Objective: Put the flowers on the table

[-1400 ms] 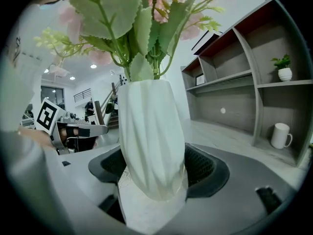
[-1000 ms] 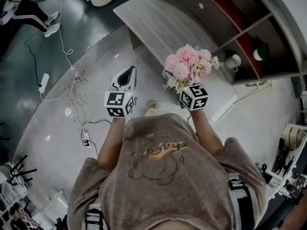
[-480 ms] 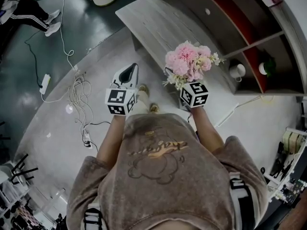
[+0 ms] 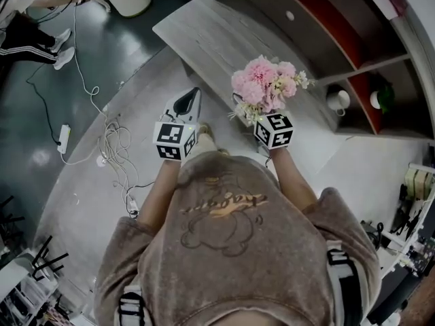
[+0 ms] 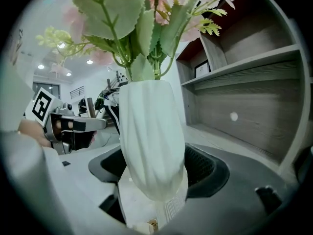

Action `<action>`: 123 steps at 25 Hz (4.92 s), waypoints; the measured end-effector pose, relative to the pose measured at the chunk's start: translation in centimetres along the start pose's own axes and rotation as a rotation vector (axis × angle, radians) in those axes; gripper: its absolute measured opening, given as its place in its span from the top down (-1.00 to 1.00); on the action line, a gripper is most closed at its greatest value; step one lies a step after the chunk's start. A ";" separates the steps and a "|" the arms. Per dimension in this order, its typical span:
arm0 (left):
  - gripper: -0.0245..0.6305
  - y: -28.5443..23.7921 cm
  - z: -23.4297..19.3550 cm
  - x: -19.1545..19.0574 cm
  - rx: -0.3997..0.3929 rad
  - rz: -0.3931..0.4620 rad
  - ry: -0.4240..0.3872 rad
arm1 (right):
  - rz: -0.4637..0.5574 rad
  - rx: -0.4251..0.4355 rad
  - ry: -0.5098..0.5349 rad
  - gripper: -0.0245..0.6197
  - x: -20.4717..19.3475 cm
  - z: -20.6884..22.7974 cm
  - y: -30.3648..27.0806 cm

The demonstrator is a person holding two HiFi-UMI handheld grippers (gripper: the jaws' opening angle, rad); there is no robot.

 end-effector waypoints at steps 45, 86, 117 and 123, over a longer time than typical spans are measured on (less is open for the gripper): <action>0.87 -5.4 -4.9 -0.6 -0.069 -0.110 0.037 | 0.014 -0.189 0.032 -0.17 -2.1 5.8 -9.5; 0.87 -6.0 0.1 -0.2 -0.180 -0.061 0.034 | 0.059 -0.185 -0.051 -0.19 -0.8 5.5 -0.8; 0.87 -3.0 4.6 1.4 -0.084 0.089 -0.021 | 0.195 -0.170 -0.088 0.93 0.6 6.5 9.9; 0.87 -2.7 4.2 1.6 -0.060 0.098 -0.014 | 0.194 -0.176 -0.077 0.93 0.7 6.4 9.7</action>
Point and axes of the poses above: the fingertips, and each gripper's own axes: y backward along the fingers, z to its right, x out of its top, the point moved 7 cm from there along y, backward along the fingers, and after that the axes turned 11 degrees about -x, right-handed, at the moved point
